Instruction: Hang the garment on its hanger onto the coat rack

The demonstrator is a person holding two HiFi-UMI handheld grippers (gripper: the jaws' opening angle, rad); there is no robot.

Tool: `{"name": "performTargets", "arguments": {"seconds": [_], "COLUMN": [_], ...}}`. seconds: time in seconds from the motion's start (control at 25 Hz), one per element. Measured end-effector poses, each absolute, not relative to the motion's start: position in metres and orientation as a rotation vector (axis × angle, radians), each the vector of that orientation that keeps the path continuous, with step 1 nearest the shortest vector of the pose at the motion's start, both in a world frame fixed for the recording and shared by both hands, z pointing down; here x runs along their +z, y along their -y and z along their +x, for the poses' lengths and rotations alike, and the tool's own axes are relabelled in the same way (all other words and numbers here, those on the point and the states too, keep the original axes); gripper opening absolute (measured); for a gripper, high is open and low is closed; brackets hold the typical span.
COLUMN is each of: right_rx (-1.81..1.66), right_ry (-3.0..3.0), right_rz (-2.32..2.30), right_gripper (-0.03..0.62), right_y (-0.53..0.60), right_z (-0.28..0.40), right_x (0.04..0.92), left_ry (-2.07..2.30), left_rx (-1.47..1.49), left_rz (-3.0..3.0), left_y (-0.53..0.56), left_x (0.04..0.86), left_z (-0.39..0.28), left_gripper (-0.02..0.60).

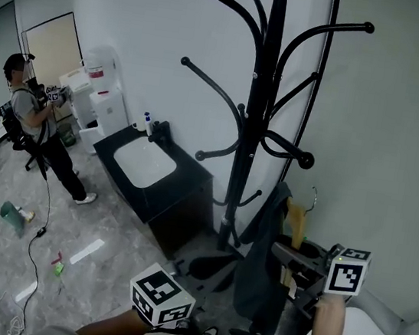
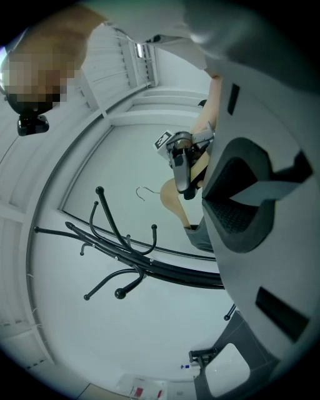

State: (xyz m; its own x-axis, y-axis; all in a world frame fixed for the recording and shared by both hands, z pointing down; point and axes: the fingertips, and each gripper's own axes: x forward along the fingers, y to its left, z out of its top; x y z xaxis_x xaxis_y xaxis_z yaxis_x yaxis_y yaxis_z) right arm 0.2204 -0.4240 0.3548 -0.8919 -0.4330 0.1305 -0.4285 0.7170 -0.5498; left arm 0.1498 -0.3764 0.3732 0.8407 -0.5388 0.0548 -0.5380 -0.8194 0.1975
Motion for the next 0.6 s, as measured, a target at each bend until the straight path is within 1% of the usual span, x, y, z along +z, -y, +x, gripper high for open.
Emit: {"name": "performTargets", "arguments": {"seconds": [0.16, 0.6], "right_rx": [-0.919, -0.952], "right_ry": [-2.931, -2.967], "right_rz": [-0.762, -0.809], "right_gripper": [0.121, 0.121], "right_y": [0.472, 0.55], "right_z": [0.222, 0.209], "right_x": [0.357, 0.377], "left_ry": [0.842, 0.842], "left_rx": [-0.016, -0.024], "left_rz": [2.807, 2.796], "left_y": [0.401, 0.435], "left_x": [0.374, 0.372], "left_z": [0.144, 0.133], "left_gripper": [0.006, 0.006]}}
